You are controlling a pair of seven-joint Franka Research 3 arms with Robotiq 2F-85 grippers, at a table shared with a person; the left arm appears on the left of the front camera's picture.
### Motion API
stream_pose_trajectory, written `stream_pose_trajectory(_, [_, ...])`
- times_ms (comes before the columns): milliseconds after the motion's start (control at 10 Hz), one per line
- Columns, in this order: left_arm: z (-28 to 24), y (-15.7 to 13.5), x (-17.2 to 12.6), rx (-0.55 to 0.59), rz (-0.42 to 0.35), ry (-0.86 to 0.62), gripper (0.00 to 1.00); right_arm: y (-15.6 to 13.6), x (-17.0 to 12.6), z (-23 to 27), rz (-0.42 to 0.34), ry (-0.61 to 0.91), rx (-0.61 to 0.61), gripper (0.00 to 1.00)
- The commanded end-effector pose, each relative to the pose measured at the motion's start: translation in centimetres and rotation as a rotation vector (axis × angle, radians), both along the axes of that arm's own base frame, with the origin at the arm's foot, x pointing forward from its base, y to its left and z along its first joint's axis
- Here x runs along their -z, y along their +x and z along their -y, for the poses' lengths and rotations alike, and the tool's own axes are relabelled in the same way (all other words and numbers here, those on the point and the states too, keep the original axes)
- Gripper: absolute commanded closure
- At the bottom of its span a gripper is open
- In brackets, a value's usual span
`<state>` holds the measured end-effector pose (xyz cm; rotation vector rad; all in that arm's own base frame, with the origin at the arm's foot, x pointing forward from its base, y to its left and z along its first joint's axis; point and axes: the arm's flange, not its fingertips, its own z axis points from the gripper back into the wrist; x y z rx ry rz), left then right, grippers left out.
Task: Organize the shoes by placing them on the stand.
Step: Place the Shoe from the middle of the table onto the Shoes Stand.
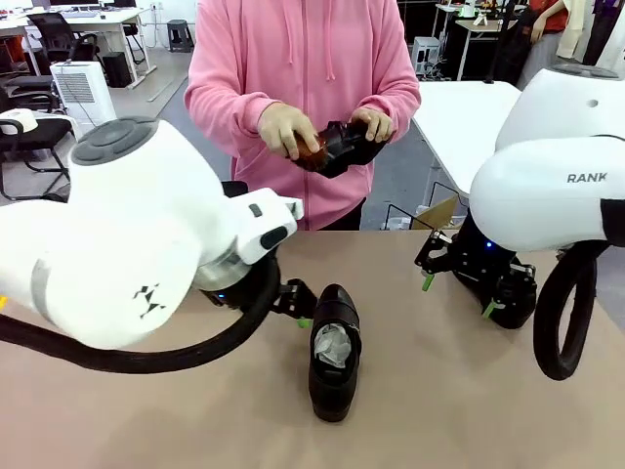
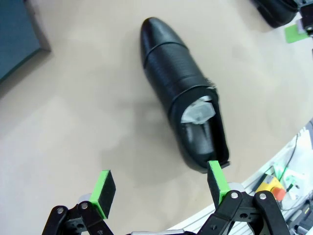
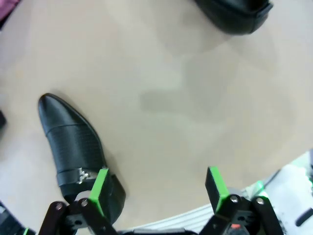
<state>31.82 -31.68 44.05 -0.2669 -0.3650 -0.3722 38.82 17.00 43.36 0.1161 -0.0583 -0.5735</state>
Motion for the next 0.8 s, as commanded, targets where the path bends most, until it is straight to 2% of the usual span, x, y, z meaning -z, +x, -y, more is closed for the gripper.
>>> stream_pose_trajectory(0, [2.2, 1.1, 1.5, -0.045, -0.085, -0.011, 0.03, 0.1, -0.4, -0.8, 0.011, 0.005, -0.061, 0.00])
stream_pose_trajectory(100, [3.4, 1.6, 2.6, -0.060, -0.130, -0.006, 0.03, 0.1, -0.4, -0.8, 0.011, 0.005, -0.061, 0.00])
stream_pose_trajectory(300, [4.1, 3.0, 4.3, -0.125, -0.158, 0.017, 0.03, 0.1, -0.4, -0.8, 0.011, 0.005, -0.061, 0.00])
stream_pose_trajectory(500, [4.5, 3.9, 5.6, -0.147, -0.153, 0.008, 0.03, 0.1, -0.4, -0.8, 0.011, 0.005, -0.061, 0.00])
stream_pose_trajectory(700, [5.2, 4.4, 7.5, -0.167, -0.229, 0.046, 0.03, 0.1, -0.4, -0.8, 0.011, 0.005, -0.061, 0.00])
